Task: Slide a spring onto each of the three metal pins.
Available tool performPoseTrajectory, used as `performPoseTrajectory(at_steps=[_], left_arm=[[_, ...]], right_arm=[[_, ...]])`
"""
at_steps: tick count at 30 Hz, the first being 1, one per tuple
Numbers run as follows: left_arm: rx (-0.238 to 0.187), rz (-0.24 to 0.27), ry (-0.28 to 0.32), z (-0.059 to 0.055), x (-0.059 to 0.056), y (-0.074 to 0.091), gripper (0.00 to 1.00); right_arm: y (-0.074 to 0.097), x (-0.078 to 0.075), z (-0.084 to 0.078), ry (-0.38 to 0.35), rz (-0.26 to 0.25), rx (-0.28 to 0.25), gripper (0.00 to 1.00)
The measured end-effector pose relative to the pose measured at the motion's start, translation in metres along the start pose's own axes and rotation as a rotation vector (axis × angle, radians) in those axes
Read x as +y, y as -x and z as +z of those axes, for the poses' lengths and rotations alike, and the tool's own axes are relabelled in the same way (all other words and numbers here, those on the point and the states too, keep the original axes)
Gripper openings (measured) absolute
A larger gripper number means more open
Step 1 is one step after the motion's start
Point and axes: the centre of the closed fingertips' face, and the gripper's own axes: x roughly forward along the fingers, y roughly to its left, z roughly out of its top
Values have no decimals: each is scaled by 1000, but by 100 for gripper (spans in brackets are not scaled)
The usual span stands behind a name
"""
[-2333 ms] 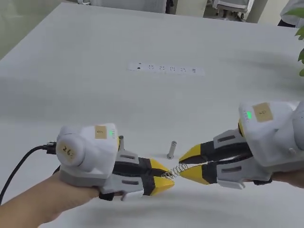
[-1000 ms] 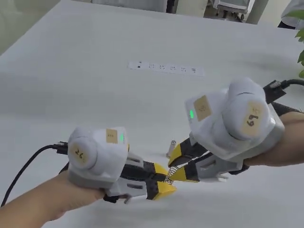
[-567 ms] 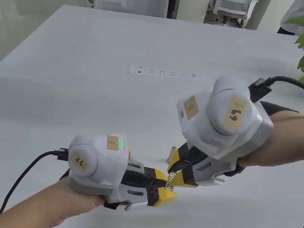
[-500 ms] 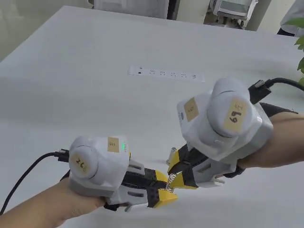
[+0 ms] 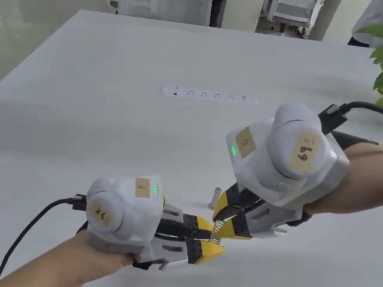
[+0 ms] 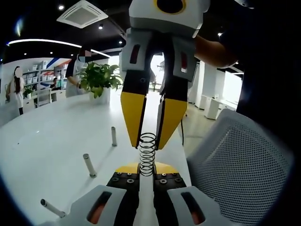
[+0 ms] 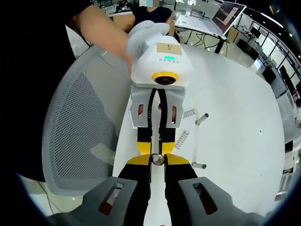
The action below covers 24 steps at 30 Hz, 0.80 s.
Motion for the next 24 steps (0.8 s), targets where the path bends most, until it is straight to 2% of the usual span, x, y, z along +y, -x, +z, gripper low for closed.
performPoseTrajectory(at_steps=[9,24], left_arm=[[-7,12,18,2,2,2,2],[-12,22,33,3,0,4,2]], right_arm=[[3,-3,0,12,-21,-6,7],[4,-1,0,36,-15,13,7]])
